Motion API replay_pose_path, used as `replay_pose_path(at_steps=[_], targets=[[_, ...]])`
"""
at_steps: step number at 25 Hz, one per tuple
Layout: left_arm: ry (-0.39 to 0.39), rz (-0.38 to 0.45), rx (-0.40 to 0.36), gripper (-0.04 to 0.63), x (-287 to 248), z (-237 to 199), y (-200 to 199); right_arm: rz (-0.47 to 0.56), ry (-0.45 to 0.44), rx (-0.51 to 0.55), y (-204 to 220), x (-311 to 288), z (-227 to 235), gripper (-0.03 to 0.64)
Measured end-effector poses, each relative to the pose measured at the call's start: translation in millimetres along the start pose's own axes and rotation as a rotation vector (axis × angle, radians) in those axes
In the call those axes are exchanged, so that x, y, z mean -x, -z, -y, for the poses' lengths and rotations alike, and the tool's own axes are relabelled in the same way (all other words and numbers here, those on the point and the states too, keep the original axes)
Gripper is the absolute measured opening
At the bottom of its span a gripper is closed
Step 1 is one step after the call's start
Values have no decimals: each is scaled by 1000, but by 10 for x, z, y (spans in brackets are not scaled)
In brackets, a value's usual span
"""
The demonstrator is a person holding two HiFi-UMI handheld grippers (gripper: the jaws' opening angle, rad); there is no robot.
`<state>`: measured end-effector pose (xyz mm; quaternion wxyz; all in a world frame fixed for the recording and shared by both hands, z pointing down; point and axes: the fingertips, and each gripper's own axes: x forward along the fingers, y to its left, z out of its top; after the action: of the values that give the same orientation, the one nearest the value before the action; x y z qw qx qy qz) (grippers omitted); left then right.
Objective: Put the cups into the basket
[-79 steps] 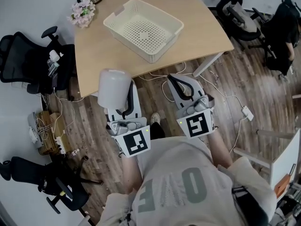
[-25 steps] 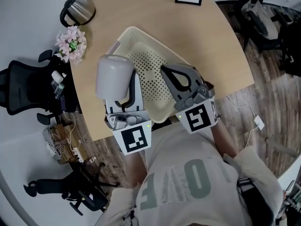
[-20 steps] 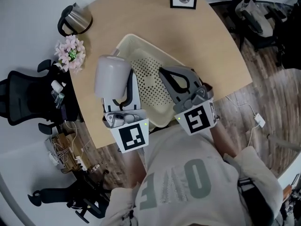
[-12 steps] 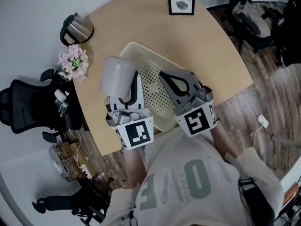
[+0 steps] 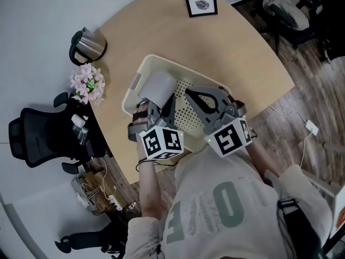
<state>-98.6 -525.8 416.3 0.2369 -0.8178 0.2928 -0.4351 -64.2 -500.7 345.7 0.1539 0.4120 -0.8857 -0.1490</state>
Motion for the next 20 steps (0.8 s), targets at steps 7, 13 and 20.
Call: replay_pose_path(at_steps=[7, 13, 20], targets=[[247, -136, -218, 52, -390, 454, 294, -62, 21, -121, 275, 24, 5, -2], [453, -304, -427, 52, -557, 699, 698, -93, 36, -126, 467, 24, -15, -2], [729, -442, -589, 52, -564, 1070, 1093, -111, 33, -173, 632, 63, -44, -2]])
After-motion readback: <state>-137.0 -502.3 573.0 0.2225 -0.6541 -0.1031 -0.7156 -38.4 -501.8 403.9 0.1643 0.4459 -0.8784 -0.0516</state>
